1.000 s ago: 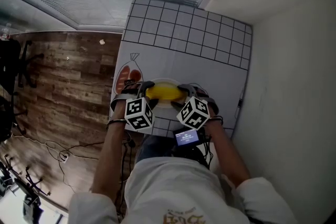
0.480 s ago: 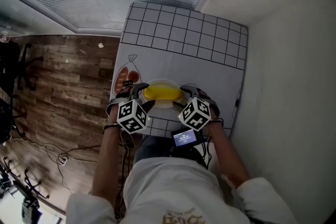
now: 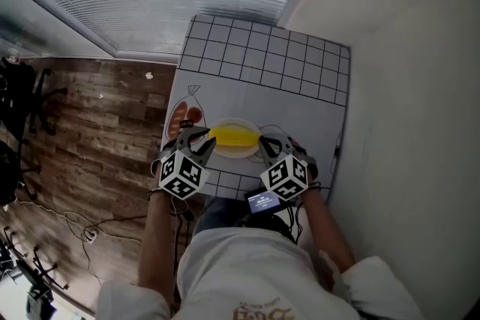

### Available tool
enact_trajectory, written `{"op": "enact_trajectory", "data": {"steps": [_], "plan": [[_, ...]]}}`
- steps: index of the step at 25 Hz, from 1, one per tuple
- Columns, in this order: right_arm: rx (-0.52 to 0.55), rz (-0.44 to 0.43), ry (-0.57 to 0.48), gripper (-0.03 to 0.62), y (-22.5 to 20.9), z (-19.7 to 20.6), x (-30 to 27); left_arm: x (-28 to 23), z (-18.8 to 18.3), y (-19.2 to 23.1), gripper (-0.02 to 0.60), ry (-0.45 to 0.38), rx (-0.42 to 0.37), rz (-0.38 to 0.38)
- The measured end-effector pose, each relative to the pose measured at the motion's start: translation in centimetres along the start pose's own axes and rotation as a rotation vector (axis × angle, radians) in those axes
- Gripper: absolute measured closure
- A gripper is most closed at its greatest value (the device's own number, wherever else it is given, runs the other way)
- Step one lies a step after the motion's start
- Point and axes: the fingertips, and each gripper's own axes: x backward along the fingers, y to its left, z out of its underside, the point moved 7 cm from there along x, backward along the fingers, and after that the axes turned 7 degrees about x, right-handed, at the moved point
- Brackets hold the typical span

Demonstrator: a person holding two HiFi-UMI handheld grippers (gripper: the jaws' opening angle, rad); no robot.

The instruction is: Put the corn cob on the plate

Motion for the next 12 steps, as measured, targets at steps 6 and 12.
{"op": "enact_trajectory", "data": {"steps": [6, 12], "plan": [[-0.142, 0.037, -0.077, 0.586, -0.2, -0.9, 2.2, 2.1, -0.7, -0.8, 0.574, -0.144, 0.136, -0.036], [-0.247, 0.119, -0.154, 0.586, -0.9, -1.5, 4.3, 3.9, -2.3, -0.9, 0.574, -0.275, 0.27, -0.118]]}}
